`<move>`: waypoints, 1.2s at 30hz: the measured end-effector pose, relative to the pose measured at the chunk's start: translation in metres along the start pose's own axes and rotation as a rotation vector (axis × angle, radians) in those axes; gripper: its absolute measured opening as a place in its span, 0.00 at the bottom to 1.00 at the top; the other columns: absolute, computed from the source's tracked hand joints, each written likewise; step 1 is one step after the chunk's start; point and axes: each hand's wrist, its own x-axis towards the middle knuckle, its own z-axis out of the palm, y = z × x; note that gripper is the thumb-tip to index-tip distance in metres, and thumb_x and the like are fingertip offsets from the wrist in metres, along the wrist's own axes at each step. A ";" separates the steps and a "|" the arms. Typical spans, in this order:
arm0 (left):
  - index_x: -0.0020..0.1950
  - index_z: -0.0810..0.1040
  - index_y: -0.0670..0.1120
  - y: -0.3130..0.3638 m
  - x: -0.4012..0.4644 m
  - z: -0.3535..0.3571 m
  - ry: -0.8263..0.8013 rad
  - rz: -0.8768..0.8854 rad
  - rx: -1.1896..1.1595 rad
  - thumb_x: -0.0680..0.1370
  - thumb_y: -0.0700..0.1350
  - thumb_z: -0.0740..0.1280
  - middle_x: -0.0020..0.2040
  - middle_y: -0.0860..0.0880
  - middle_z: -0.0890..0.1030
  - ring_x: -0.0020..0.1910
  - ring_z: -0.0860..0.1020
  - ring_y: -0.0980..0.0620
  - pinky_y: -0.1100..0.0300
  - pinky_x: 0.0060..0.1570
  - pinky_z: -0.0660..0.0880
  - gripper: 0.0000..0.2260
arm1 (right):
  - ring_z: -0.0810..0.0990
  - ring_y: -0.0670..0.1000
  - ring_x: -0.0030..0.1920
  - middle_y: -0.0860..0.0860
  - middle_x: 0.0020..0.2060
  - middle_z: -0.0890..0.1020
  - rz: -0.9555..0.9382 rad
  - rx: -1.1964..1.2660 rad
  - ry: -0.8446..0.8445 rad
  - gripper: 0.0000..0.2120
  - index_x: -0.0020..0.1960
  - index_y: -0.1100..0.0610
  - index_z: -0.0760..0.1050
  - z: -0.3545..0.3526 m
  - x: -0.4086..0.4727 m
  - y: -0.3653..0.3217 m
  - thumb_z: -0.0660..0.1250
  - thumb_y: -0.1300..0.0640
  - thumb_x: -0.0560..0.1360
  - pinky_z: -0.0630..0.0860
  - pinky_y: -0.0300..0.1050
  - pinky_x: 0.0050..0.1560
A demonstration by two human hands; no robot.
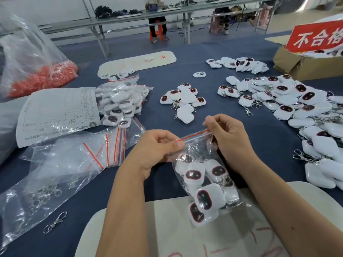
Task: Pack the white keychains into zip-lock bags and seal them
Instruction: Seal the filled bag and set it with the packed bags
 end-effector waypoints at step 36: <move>0.38 0.84 0.48 0.001 0.012 0.032 0.173 0.434 0.478 0.76 0.44 0.77 0.35 0.50 0.83 0.37 0.80 0.50 0.61 0.38 0.75 0.07 | 0.70 0.41 0.28 0.44 0.27 0.75 -0.160 -0.010 -0.242 0.08 0.44 0.58 0.82 -0.004 -0.007 -0.004 0.71 0.60 0.82 0.67 0.33 0.31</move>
